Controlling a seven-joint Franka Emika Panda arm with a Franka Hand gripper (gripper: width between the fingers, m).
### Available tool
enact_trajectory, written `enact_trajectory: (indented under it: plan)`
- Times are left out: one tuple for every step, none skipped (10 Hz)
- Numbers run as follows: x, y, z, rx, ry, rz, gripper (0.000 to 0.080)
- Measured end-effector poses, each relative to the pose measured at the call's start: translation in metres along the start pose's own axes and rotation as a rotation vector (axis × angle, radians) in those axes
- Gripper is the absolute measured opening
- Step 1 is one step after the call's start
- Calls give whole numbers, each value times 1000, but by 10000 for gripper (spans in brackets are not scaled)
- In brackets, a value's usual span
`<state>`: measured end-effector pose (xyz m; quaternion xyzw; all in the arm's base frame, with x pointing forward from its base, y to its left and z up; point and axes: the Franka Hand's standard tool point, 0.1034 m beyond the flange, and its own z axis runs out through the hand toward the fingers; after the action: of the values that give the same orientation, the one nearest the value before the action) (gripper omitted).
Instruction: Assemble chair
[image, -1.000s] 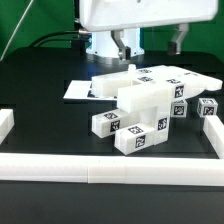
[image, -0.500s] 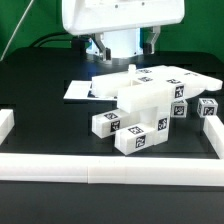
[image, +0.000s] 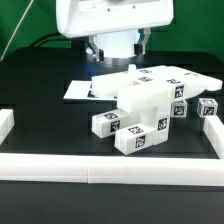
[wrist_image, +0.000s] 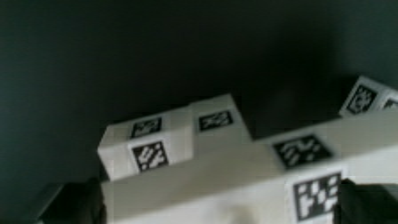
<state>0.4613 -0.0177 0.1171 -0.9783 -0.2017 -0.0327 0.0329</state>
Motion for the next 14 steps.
enact_trajectory:
  plan:
    - [-10,-2,7,-11,4,1,648]
    - [-20,-5,17,-21,3,11,648]
    - [-23,-7,23,-23,-8,6,648]
    - [-23,-7,27,-28,-10,4,648]
    - [-22,-10,31,-31,-12,6,648]
    - [-18,-15,35,-31,-17,13,648]
    - [-12,-18,38,-32,-18,24,648]
    - [-4,-20,38,-33,-14,37,648]
    - [3,-23,38,-33,-11,51,648]
    - [9,-27,38,-31,-8,68,648]
    - [15,-29,37,-29,-7,80,648]
    - [22,-30,37,-25,-9,97,648]
    - [31,-30,38,-28,-4,118,648]
    - [37,-28,39,-29,-4,124,648]
